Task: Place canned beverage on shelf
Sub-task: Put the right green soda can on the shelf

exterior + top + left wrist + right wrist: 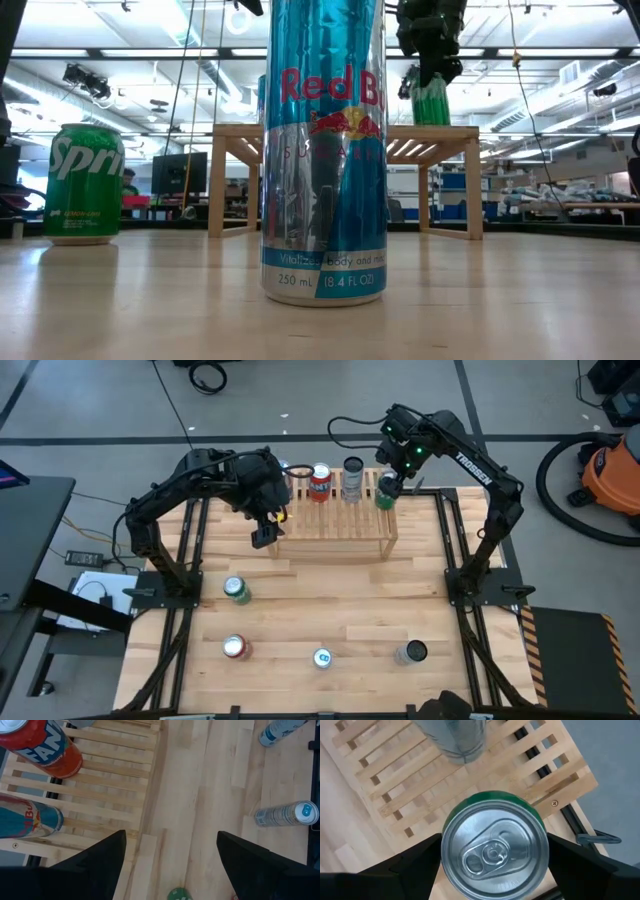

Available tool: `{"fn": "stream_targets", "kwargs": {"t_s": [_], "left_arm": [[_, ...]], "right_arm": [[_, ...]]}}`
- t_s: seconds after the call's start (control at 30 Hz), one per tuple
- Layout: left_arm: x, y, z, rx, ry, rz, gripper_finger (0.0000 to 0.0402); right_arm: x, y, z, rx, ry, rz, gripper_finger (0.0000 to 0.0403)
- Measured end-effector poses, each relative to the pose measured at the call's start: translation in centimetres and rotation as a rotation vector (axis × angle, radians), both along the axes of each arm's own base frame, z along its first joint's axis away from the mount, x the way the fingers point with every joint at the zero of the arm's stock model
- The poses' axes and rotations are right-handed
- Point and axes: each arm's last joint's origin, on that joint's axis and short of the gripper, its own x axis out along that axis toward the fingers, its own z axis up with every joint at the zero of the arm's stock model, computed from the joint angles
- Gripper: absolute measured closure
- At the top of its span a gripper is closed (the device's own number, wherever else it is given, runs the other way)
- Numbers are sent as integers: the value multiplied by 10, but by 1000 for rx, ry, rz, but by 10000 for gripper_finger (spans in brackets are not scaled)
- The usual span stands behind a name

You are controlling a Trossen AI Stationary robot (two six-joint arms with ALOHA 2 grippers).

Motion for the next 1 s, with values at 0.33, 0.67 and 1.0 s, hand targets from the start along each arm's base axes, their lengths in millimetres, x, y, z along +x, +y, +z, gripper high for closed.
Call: {"fn": "stream_targets", "kwargs": {"t_s": [0.33,0.67,1.0], "left_arm": [[0,0,0,1,0,0,88],[0,0,0,1,0,-1,88],[0,0,0,5,1,-8,88]], "right_arm": [[0,0,0,-5,-4,0,55],[6,-6,3,-67,-66,-4,55],[9,-10,5,-109,-106,1,55]]}}
